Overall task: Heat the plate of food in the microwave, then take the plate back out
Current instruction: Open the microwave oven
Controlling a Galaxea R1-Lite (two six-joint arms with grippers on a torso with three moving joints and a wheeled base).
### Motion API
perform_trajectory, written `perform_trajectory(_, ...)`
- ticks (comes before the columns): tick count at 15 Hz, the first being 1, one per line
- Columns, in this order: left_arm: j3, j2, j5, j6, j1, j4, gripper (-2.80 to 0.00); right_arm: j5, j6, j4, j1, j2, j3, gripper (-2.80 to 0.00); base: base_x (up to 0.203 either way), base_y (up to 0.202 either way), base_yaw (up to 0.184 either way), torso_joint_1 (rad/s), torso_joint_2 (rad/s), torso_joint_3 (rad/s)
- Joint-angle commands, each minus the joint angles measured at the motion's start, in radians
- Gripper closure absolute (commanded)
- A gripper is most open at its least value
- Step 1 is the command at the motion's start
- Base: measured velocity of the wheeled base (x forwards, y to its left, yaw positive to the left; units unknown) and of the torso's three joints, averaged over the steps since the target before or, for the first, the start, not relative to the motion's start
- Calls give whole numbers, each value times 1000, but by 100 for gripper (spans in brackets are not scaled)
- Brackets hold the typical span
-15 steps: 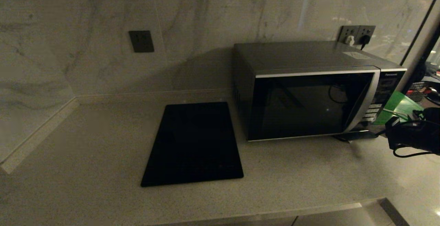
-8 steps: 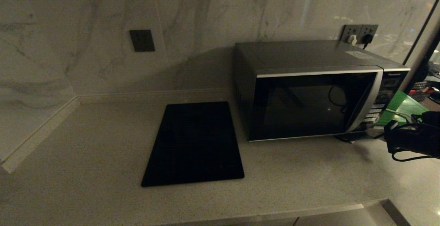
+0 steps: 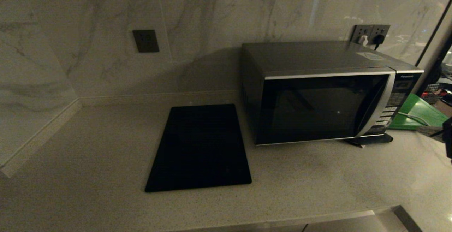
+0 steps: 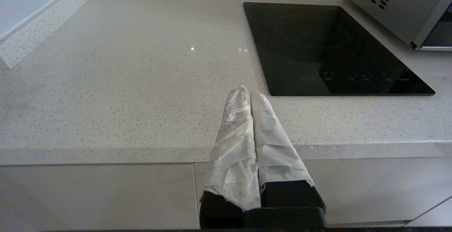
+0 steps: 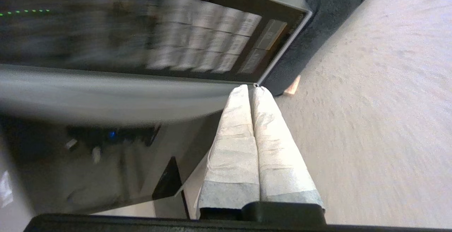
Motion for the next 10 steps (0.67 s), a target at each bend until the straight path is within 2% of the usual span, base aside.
perform_trajectory(1, 0, 2, 0, -1, 0, 0, 0, -83, -66, 176, -58, -325, 55, 0, 0, 0, 0, 0, 0, 0)
perform_trajectory(3, 0, 2, 0, -1, 0, 0, 0, -239, -149, 342, -78, -534, 104, 0, 0, 0, 0, 0, 0, 0)
perform_trajectory(5, 0, 2, 0, -1, 0, 0, 0, -400, -212, 442, -74, -738, 196, 0, 0, 0, 0, 0, 0, 0)
perform_trajectory(6, 0, 2, 0, -1, 0, 0, 0, -509, -233, 472, -50, -838, 254, 0, 0, 0, 0, 0, 0, 0)
perform_trajectory(8, 0, 2, 0, -1, 0, 0, 0, -826, -258, 510, 64, -1001, 363, 0, 0, 0, 0, 0, 0, 0)
perform_trajectory(10, 0, 2, 0, -1, -1, 0, 0, -1074, -271, 533, 258, -1118, 426, 0, 0, 0, 0, 0, 0, 0)
